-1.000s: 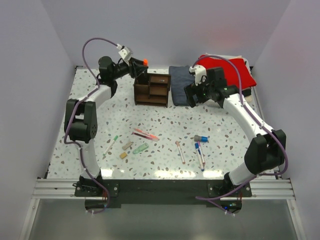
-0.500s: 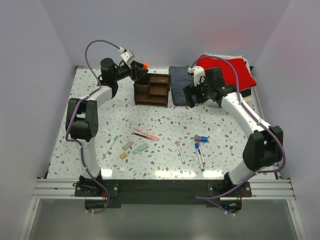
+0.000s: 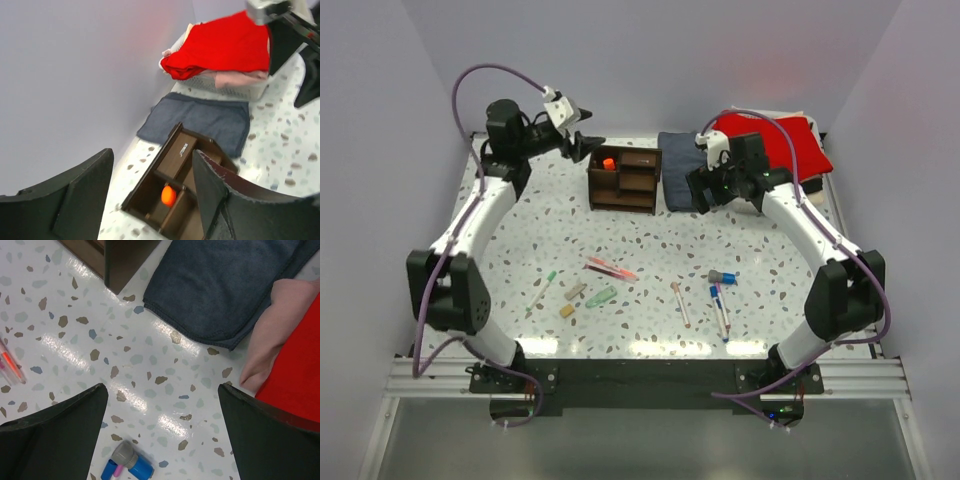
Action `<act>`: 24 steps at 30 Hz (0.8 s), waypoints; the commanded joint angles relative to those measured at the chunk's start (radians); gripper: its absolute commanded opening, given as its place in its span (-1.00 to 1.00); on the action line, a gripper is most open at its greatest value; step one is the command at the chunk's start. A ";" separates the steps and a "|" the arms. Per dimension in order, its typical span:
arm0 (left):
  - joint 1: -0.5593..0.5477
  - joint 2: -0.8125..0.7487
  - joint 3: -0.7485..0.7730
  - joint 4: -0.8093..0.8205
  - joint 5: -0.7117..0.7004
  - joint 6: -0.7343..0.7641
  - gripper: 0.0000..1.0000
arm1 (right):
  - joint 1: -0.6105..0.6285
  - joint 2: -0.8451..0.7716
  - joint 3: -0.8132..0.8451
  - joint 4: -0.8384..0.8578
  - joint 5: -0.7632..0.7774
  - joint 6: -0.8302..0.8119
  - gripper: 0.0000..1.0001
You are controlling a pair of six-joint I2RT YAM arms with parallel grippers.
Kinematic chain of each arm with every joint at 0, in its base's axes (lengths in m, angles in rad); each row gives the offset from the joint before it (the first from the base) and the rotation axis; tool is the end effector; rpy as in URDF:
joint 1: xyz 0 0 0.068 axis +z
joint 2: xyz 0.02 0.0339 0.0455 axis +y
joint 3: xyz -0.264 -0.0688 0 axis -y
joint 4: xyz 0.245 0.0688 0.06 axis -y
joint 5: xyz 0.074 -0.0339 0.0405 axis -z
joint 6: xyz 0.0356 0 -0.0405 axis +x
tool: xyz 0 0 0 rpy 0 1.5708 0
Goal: Sort the stationery into containers
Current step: Place the pen in the storage box, then pick up the pen from the center of the board.
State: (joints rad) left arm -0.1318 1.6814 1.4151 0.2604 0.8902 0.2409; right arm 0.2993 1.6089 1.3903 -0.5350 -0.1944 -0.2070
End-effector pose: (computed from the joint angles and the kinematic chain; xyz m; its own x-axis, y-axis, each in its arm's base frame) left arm 0.3906 -0.0797 0.3687 0.1979 0.1252 -0.9722 0.8299 0.5064 0.2341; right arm 0.3436 0.1132 0.3082 -0.5528 -0.3816 -0.7408 -0.5492 0.8354 -0.0205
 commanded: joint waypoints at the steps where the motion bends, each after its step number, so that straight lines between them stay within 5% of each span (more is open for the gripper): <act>1: 0.006 -0.204 -0.022 -0.699 0.056 0.503 0.40 | 0.001 -0.041 -0.006 0.012 -0.019 -0.055 0.95; 3: -0.002 -0.203 0.004 -1.039 0.064 0.974 0.31 | 0.001 -0.050 -0.022 0.000 -0.031 -0.080 0.96; 4: -0.020 -0.184 0.007 -1.257 0.037 1.077 0.28 | 0.000 -0.056 -0.033 -0.003 -0.040 -0.084 0.97; 8: -0.031 -0.129 0.001 -1.507 -0.045 1.272 0.14 | 0.001 -0.064 -0.037 -0.028 -0.072 -0.101 0.98; 17: -0.195 -0.045 -0.130 -1.367 -0.214 1.174 -0.12 | 0.001 -0.101 -0.062 -0.086 -0.114 -0.146 0.98; 24: -0.261 0.046 -0.137 -1.296 -0.209 1.137 -0.25 | 0.001 -0.144 -0.109 -0.109 -0.105 -0.164 0.96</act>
State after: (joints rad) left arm -0.3748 1.6924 1.2850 -1.0866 0.6922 1.3956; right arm 0.2993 1.5223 1.3041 -0.6193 -0.2802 -0.3462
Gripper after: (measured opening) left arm 0.395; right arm 0.986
